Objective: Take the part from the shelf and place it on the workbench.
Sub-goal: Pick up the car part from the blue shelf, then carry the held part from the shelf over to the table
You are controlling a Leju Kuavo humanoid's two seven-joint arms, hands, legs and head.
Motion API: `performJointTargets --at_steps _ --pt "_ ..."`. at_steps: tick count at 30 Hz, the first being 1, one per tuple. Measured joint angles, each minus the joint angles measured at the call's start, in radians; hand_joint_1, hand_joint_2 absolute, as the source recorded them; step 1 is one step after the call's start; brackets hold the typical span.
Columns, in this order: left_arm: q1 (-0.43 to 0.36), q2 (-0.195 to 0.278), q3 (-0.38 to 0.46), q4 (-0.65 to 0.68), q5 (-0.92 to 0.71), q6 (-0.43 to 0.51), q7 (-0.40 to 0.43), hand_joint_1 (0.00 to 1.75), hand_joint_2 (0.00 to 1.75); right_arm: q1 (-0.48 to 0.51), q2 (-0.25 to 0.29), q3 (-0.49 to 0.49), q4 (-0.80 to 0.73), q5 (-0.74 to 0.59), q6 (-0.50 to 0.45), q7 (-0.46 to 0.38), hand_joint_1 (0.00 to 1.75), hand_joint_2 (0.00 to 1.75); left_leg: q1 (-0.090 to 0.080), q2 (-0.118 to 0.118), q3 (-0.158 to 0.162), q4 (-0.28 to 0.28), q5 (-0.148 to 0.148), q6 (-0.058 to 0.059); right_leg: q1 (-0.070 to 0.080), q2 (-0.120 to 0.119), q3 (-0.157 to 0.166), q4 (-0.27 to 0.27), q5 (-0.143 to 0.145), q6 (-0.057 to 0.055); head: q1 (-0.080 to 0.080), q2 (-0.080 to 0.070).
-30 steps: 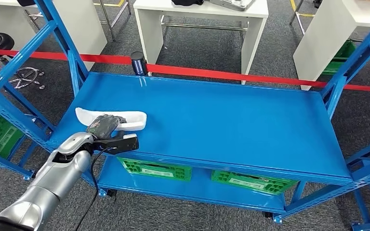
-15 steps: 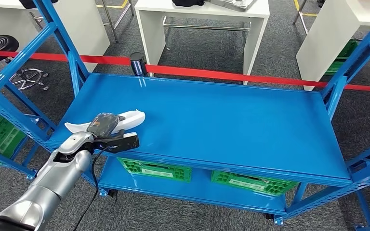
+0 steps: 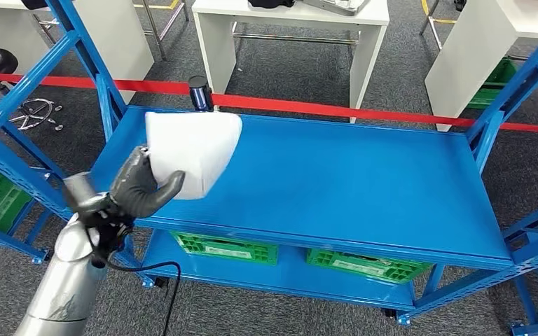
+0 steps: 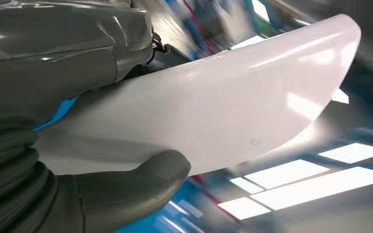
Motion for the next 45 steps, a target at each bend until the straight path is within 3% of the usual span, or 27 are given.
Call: performJointTargets --at_steps 1,3,5,6,7,9,10,12,15,17,19,21,22,23,25,27,29,31,33,35,36,37,38,40,42,45 --pt "0.001 -0.009 -0.005 -0.030 0.108 -0.048 0.009 1.75 1.75 -0.001 0.001 0.000 0.000 0.000 -0.001 -0.001 0.00 0.00 0.002 0.000 0.005 -0.009 0.006 0.006 0.001 -0.001 -0.010 0.020 -0.012 0.001 0.001 0.000" --pt "-0.004 -0.027 -0.025 -0.089 0.289 -0.100 0.042 1.75 1.75 -0.003 0.003 -0.001 0.000 -0.002 -0.002 -0.003 0.00 0.00 0.002 -0.001 0.011 -0.018 0.013 0.012 0.001 -0.002 -0.058 0.120 -0.058 -0.005 0.004 0.000" --pt "-0.009 -0.035 -0.050 -0.133 0.364 -0.104 0.069 1.75 1.75 -0.003 0.005 -0.001 0.000 -0.004 -0.003 -0.005 0.00 0.00 -0.002 -0.001 0.010 -0.017 0.012 0.014 0.000 -0.002 -0.119 0.245 -0.101 -0.006 0.005 0.000" --pt "-0.010 -0.037 -0.061 -0.152 0.376 -0.101 0.077 1.75 1.75 -0.003 0.007 -0.002 0.000 -0.004 -0.003 -0.006 0.00 0.00 -0.004 -0.001 0.010 -0.016 0.012 0.015 0.000 -0.002 -0.133 0.271 -0.105 -0.001 0.005 0.000" --pt "-0.011 -0.039 -0.071 -0.170 0.383 -0.098 0.082 1.75 1.75 -0.003 0.008 -0.002 0.000 -0.005 -0.003 -0.007 0.00 0.00 -0.005 -0.002 0.009 -0.014 0.011 0.015 0.000 -0.003 -0.127 0.255 -0.093 0.007 0.006 0.000" --pt "-0.019 -0.044 -0.088 -0.204 0.392 -0.097 0.082 1.75 1.75 -0.004 0.011 -0.004 0.000 -0.007 -0.005 -0.007 0.00 0.00 -0.005 -0.003 0.008 -0.007 0.008 0.011 -0.002 -0.004 -0.065 0.129 -0.042 0.023 0.006 0.000" --pt "-0.026 -0.045 -0.095 -0.219 0.396 -0.101 0.080 1.75 1.75 -0.005 0.013 -0.005 0.000 -0.009 -0.005 -0.006 0.00 0.00 -0.007 -0.004 0.005 -0.001 0.005 0.007 -0.001 -0.005 -0.031 0.065 -0.020 0.023 0.006 0.000" --pt "-0.040 -0.046 -0.108 -0.244 0.398 -0.114 0.076 1.75 1.75 -0.006 0.018 -0.009 -0.001 -0.011 -0.006 0.001 0.00 0.00 -0.011 -0.005 0.000 0.011 0.002 -0.002 0.001 -0.005 0.002 0.002 0.002 0.011 0.006 0.000" --pt "-0.063 -0.045 -0.143 -0.274 0.401 -0.129 0.086 1.75 1.75 -0.006 0.030 -0.014 -0.001 -0.010 0.000 0.031 0.00 0.00 -0.008 -0.005 -0.006 0.020 -0.001 -0.012 0.002 -0.005 0.000 0.001 0.012 -0.008 0.005 0.000" --pt "-0.076 -0.044 -0.175 -0.288 0.407 -0.125 0.102 1.75 1.75 -0.006 0.037 -0.018 -0.002 -0.007 0.009 0.057 0.00 0.00 -0.003 -0.004 -0.027 0.073 -0.046 -0.024 -0.003 -0.007 -0.005 -0.001 0.019 -0.019 0.000 0.000" --pt "-0.086 -0.043 -0.210 -0.299 0.413 -0.111 0.123 1.75 1.75 -0.004 0.043 -0.023 -0.003 -0.006 0.021 0.082 0.00 0.00 0.004 -0.003 -0.072 0.200 -0.126 -0.036 -0.001 -0.008 -0.013 -0.001 0.025 -0.026 -0.006 0.000" --pt "-0.088 -0.041 -0.244 -0.307 0.415 -0.099 0.137 1.75 1.75 -0.002 0.047 -0.026 -0.003 -0.004 0.030 0.099 0.00 0.00 0.009 -0.003 -0.100 0.298 -0.170 -0.041 0.001 -0.009 -0.023 0.000 0.033 -0.028 -0.007 0.000" --pt "-0.090 -0.039 -0.258 -0.309 0.415 -0.096 0.140 1.75 1.75 -0.001 0.048 -0.027 -0.003 -0.004 0.032 0.103 0.00 0.00 0.010 -0.003 -0.088 0.293 -0.165 -0.040 0.001 -0.009 -0.027 0.000 0.037 -0.028 -0.007 0.000" --pt "-0.092 -0.038 -0.268 -0.312 0.415 -0.095 0.141 1.75 1.75 -0.001 0.049 -0.027 -0.003 -0.003 0.033 0.105 0.00 0.00 0.009 -0.003 -0.056 0.247 -0.144 -0.037 0.003 -0.009 -0.032 0.000 0.042 -0.027 -0.007 0.000" --pt "-0.102 -0.036 -0.282 -0.318 0.416 -0.093 0.142 1.75 1.75 0.000 0.051 -0.028 -0.003 -0.002 0.035 0.110 0.00 0.00 0.005 -0.002 0.039 0.097 -0.097 -0.022 0.005 -0.008 -0.037 0.000 0.052 -0.023 -0.006 0.000" --pt "-0.113 -0.034 -0.293 -0.322 0.416 -0.094 0.142 1.75 1.75 0.000 0.053 -0.030 -0.004 -0.002 0.036 0.119 0.00 0.00 -0.004 0.000 0.088 0.008 -0.079 -0.009 0.004 -0.009 -0.041 -0.002 0.061 -0.014 -0.005 0.000" --pt "-0.119 -0.030 -0.302 -0.322 0.414 -0.098 0.141 1.75 1.75 0.001 0.053 -0.036 -0.006 -0.008 0.043 0.134 0.00 0.00 -0.013 0.001 0.085 -0.002 -0.069 0.000 0.001 -0.011 -0.043 -0.008 0.074 0.001 -0.005 0.000" --pt "-0.125 -0.027 -0.311 -0.322 0.413 -0.108 0.136 1.75 1.75 0.004 0.052 -0.049 -0.013 -0.022 0.065 0.146 0.00 0.00 -0.010 0.004 0.083 -0.021 -0.042 0.012 0.000 -0.011 -0.054 -0.002 0.068 0.006 -0.004 0.000" --pt "-0.133 -0.025 -0.320 -0.320 0.419 -0.118 0.129 1.75 1.75 0.015 0.054 -0.067 -0.039 -0.038 0.101 0.161 0.00 0.00 -0.005 0.006 0.070 -0.038 -0.011 0.022 0.002 -0.011 -0.086 0.068 0.005 -0.003 0.000 0.000" --pt "-0.138 -0.023 -0.330 -0.317 0.431 -0.124 0.127 1.75 1.75 0.035 0.065 -0.091 -0.092 -0.051 0.145 0.186 0.00 0.00 -0.008 0.005 0.043 -0.040 0.010 0.026 0.002 -0.010 -0.123 0.196 -0.073 -0.008 0.003 0.000" --pt "-0.138 -0.023 -0.334 -0.314 0.437 -0.124 0.126 1.75 1.75 0.046 0.076 -0.105 -0.130 -0.054 0.171 0.205 0.00 0.00 -0.008 0.005 0.029 -0.038 0.020 0.026 0.001 -0.010 -0.130 0.245 -0.092 -0.004 0.004 0.000" --pt "-0.139 -0.022 -0.339 -0.310 0.442 -0.124 0.126 1.75 1.75 0.058 0.090 -0.120 -0.170 -0.054 0.198 0.226 0.00 0.00 -0.009 0.005 0.015 -0.036 0.028 0.024 0.001 -0.010 -0.120 0.262 -0.094 0.004 0.004 0.000" --pt "-0.141 -0.022 -0.344 -0.306 0.445 -0.125 0.126 1.75 1.75 0.069 0.104 -0.137 -0.212 -0.049 0.225 0.250 0.00 0.00 -0.008 0.005 0.002 -0.033 0.036 0.022 -0.001 -0.011 -0.092 0.241 -0.081 0.014 0.004 0.000" --pt "-0.147 -0.021 -0.351 -0.297 0.448 -0.125 0.124 1.75 1.75 0.084 0.127 -0.176 -0.285 -0.022 0.270 0.299 0.00 0.00 -0.007 0.005 -0.025 -0.017 0.047 0.015 -0.004 -0.011 0.006 0.107 -0.054 0.029 0.005 0.000" --pt "-0.153 -0.020 -0.359 -0.291 0.447 -0.120 0.123 1.75 1.75 0.093 0.140 -0.222 -0.344 0.015 0.300 0.340 0.00 0.00 -0.009 0.006 -0.046 0.001 0.054 0.005 -0.002 -0.007 0.070 0.005 -0.051 0.021 0.004 0.000" --pt "-0.155 -0.019 -0.368 -0.286 0.447 -0.110 0.122 1.75 1.75 0.104 0.152 -0.282 -0.403 0.048 0.323 0.367 0.00 0.00 -0.008 0.005 -0.056 0.012 0.066 -0.011 0.002 -0.004 0.068 -0.010 -0.047 -0.004 0.004 0.000"
